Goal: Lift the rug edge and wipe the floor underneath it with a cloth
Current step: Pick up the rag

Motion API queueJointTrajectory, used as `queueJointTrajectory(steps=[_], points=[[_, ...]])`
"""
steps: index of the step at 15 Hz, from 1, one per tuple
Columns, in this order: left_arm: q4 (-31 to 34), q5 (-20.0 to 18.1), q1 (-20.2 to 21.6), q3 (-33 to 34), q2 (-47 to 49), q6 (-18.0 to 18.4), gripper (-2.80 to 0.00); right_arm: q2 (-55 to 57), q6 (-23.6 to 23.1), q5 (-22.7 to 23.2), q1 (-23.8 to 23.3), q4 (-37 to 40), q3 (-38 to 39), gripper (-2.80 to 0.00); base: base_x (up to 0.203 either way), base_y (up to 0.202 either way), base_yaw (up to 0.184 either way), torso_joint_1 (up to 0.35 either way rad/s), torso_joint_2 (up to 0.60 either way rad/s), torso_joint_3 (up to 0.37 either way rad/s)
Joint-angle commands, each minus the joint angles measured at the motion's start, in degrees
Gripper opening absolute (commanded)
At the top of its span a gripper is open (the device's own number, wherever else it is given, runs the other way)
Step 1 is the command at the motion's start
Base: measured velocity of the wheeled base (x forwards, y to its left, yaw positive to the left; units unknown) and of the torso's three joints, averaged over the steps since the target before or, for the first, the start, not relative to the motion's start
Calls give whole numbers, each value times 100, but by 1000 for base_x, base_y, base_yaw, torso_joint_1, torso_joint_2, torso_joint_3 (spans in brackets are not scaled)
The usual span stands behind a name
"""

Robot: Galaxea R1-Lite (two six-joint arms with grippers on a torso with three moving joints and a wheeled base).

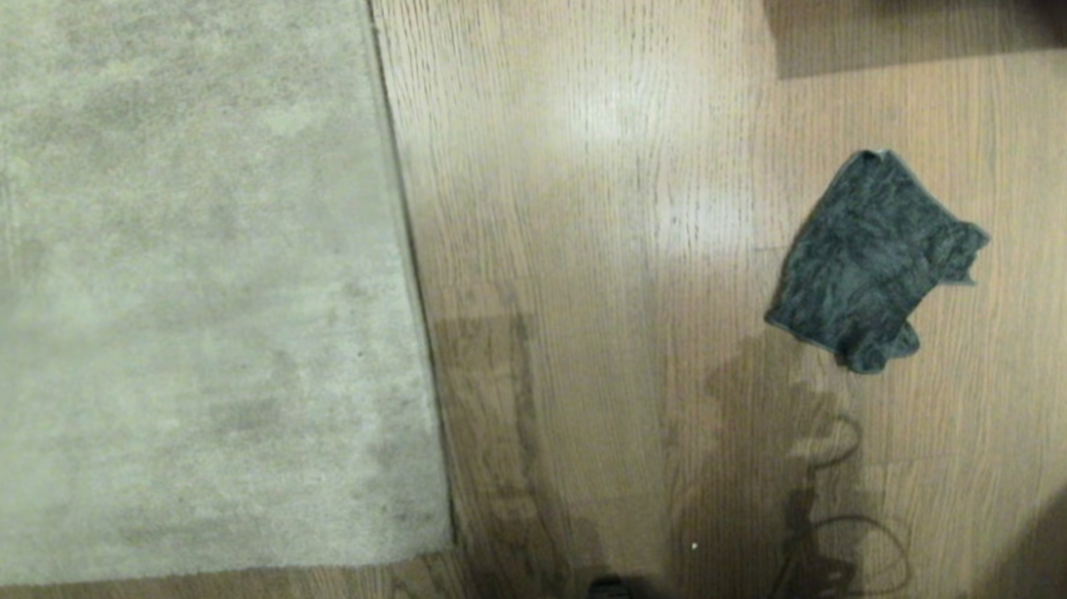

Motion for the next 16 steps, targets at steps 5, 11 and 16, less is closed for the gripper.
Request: queueJointTrajectory(steps=[5,11,16], points=[[0,2,5,0,6,-4,-280,6,12,1,2,2,0,-280,0,0,0,0,0,0],[0,2,4,0,6,-4,-280,-2,-25,-17,0,4,0,-280,0,0,0,0,0,0],[0,2,-4,0,6,-4,-280,7,-191,28,9,93,0,-280,0,0,0,0,0,0]])
